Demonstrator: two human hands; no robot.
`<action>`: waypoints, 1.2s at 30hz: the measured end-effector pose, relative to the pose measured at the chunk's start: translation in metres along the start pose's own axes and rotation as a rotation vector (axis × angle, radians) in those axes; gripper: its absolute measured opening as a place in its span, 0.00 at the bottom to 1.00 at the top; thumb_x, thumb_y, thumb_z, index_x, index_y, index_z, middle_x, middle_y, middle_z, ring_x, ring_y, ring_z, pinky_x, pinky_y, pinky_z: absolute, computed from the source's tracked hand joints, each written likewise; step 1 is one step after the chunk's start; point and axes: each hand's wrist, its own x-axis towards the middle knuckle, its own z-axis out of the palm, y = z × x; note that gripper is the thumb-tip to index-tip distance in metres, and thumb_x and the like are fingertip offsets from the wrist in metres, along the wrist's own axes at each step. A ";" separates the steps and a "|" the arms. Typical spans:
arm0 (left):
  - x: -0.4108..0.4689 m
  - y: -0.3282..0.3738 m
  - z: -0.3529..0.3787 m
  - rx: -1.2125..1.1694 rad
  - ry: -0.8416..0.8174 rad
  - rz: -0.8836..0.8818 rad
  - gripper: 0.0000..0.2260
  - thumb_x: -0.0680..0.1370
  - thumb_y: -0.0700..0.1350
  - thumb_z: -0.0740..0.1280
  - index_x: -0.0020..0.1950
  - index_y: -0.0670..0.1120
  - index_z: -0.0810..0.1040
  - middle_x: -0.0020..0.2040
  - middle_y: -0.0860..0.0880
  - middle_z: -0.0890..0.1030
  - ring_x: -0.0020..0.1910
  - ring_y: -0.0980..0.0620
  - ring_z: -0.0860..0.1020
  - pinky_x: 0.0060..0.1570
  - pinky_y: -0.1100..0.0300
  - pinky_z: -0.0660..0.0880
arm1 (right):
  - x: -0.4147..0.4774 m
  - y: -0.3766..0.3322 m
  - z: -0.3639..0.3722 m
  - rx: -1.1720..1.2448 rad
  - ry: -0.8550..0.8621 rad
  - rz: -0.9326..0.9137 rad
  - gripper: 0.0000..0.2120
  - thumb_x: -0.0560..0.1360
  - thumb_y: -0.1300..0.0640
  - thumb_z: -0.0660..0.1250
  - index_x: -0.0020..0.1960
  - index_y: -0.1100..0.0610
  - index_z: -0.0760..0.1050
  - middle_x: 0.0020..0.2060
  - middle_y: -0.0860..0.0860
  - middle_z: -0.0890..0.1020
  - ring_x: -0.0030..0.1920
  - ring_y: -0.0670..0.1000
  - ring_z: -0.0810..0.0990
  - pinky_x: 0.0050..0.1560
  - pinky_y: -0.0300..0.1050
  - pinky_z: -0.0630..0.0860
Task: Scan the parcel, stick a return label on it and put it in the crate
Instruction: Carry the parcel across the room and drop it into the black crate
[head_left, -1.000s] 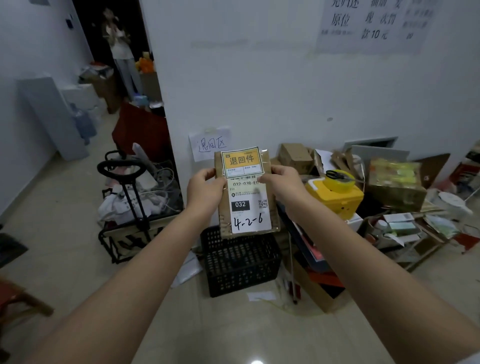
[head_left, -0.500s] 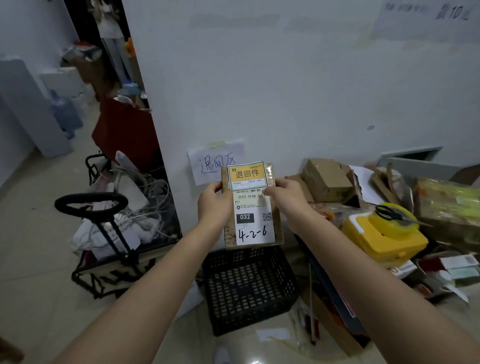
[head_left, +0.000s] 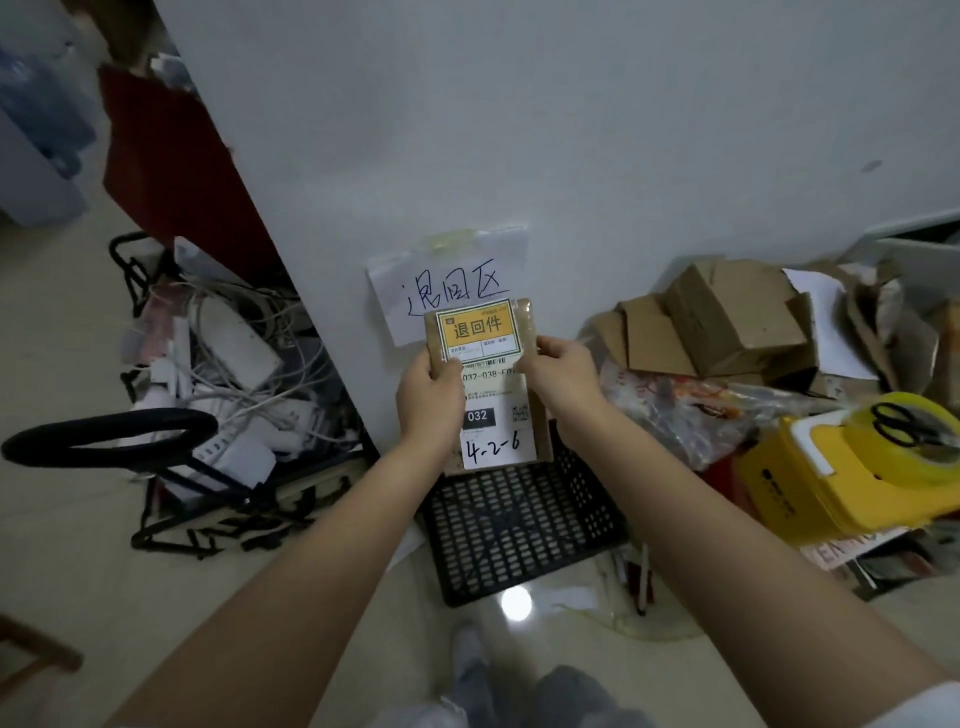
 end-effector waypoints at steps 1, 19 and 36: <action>0.007 -0.009 0.001 0.007 0.002 -0.018 0.08 0.74 0.46 0.61 0.45 0.55 0.79 0.51 0.47 0.83 0.48 0.46 0.83 0.48 0.48 0.81 | 0.006 0.005 0.004 -0.008 -0.005 0.030 0.09 0.74 0.62 0.65 0.42 0.49 0.78 0.45 0.50 0.85 0.48 0.53 0.84 0.52 0.54 0.82; 0.076 -0.162 0.029 -0.119 0.044 -0.451 0.14 0.72 0.37 0.66 0.56 0.49 0.77 0.48 0.52 0.82 0.44 0.53 0.82 0.35 0.62 0.77 | 0.107 0.147 0.071 -0.081 -0.133 0.281 0.30 0.65 0.56 0.68 0.67 0.48 0.71 0.59 0.55 0.77 0.48 0.54 0.82 0.44 0.48 0.83; 0.113 -0.332 0.039 -0.074 0.050 -0.505 0.20 0.72 0.34 0.65 0.61 0.50 0.73 0.46 0.60 0.79 0.43 0.59 0.79 0.34 0.69 0.75 | 0.161 0.323 0.122 -0.054 -0.141 0.520 0.26 0.69 0.68 0.64 0.66 0.55 0.71 0.55 0.55 0.82 0.49 0.54 0.82 0.42 0.48 0.81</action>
